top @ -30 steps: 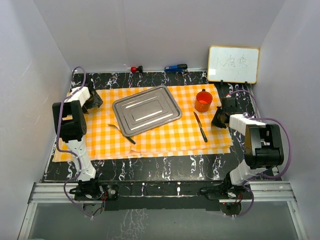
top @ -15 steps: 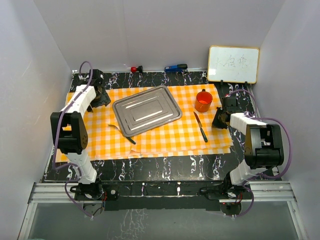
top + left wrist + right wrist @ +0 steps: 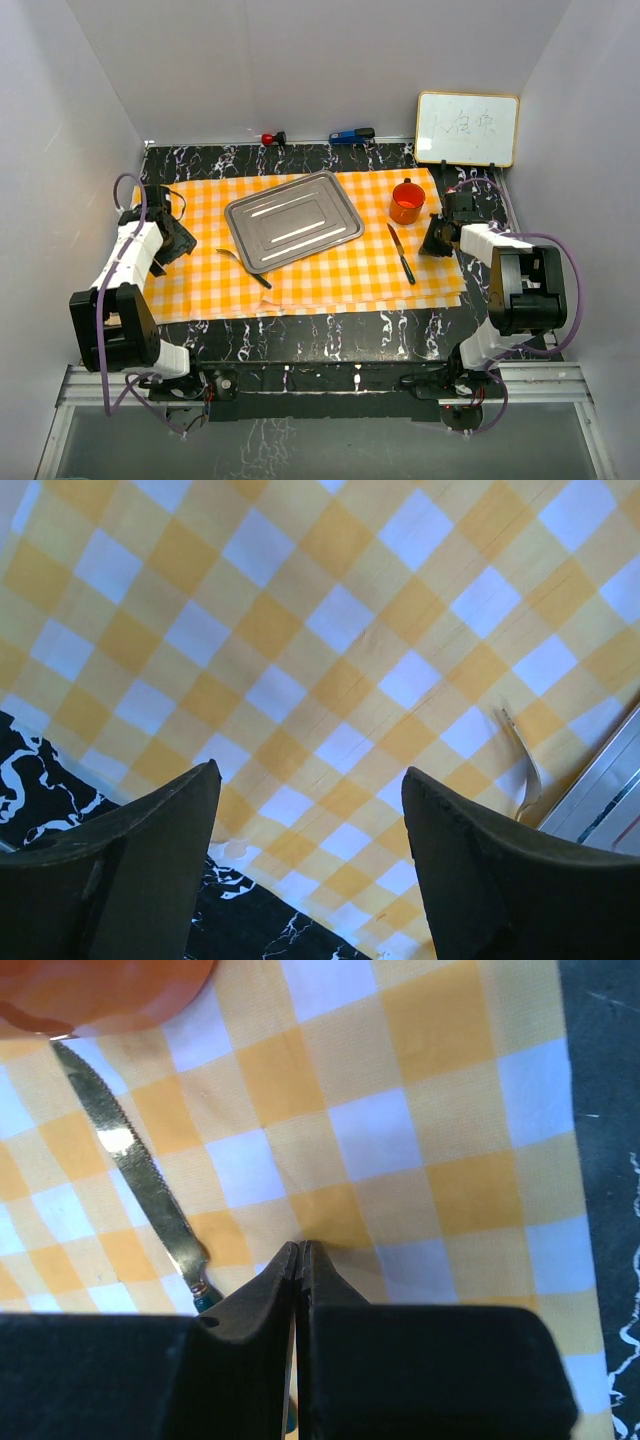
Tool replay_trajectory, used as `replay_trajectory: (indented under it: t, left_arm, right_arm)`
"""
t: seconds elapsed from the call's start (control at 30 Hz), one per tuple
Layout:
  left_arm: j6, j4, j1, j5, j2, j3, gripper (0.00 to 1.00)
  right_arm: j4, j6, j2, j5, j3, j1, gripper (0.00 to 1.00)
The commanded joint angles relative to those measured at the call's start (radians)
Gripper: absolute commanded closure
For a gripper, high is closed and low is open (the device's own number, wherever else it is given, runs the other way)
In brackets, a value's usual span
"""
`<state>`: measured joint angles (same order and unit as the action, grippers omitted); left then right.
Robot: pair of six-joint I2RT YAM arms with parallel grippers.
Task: Set the dinner table for one person
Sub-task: Adjust the napkin at the center of the board.
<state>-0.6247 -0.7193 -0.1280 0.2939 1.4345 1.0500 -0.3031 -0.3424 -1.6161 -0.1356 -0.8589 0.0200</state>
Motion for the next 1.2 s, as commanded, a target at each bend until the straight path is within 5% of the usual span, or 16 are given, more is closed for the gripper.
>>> replay_trajectory:
  t: [0.0, 0.3, 0.77, 1.17]
  left_arm:
    - [-0.018, 0.015, -0.017, -0.049, -0.037, -0.051, 0.28]
    - [-0.021, 0.147, -0.114, -0.293, 0.099, -0.074, 0.35]
    - [-0.155, 0.283, -0.126, -0.384, 0.221, -0.191, 0.36]
    - [-0.188, 0.302, -0.305, -0.459, 0.241, -0.229, 0.36]
  right_arm:
    - [0.072, 0.004, 0.018, -0.074, -0.043, 0.001, 1.00]
    - [0.164, 0.010, 0.004, -0.094, -0.027, 0.001, 1.00]
    - [0.214, -0.002, -0.115, -0.030, -0.014, 0.006, 1.00]
    - [0.237, -0.030, -0.240, -0.058, 0.014, 0.088, 1.00]
